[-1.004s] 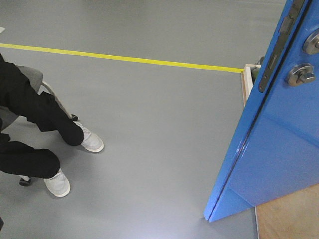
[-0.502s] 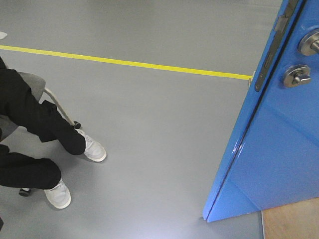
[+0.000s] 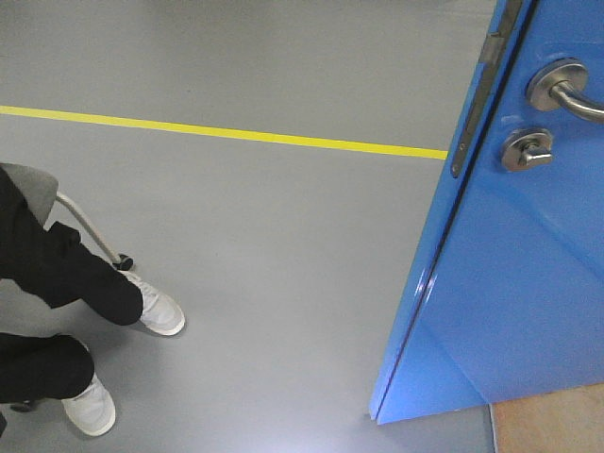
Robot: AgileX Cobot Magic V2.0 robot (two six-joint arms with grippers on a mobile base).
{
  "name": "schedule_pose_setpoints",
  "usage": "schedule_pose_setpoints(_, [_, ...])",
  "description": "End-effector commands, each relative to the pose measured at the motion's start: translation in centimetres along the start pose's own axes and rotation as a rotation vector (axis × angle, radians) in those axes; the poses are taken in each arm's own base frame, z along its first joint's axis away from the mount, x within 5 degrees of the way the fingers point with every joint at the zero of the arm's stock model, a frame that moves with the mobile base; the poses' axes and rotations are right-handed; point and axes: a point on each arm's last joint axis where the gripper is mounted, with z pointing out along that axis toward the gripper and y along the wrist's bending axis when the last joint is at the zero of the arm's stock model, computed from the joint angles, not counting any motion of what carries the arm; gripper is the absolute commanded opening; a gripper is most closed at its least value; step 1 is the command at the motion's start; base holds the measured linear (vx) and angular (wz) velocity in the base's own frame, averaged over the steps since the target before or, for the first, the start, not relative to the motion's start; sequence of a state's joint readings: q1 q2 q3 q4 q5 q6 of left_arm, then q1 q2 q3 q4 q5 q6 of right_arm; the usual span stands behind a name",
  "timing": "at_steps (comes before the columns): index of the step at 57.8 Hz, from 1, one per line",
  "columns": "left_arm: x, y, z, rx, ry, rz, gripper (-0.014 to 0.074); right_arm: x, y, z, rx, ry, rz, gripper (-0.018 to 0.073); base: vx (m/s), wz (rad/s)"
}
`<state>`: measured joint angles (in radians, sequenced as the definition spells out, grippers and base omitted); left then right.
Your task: Move to blue door and open it
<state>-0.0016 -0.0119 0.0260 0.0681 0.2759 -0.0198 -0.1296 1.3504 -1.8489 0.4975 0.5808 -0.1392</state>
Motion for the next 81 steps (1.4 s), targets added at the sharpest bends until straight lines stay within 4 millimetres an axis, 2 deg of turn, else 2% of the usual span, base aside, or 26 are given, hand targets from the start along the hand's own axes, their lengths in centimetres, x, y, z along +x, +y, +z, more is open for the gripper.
schedule_pose_setpoints(1, [-1.67,-0.01,-0.40,0.007,-0.124,-0.008,0.0073,-1.73,0.44,-1.02,0.002,-0.114,-0.014,0.0012,0.16,-0.08])
schedule_pose_setpoints(81, [-1.67,-0.01,-0.40,0.007,-0.124,-0.008,0.0073,-1.64,0.36,-0.85,0.003,-0.110,-0.013,0.0012,0.16,0.01])
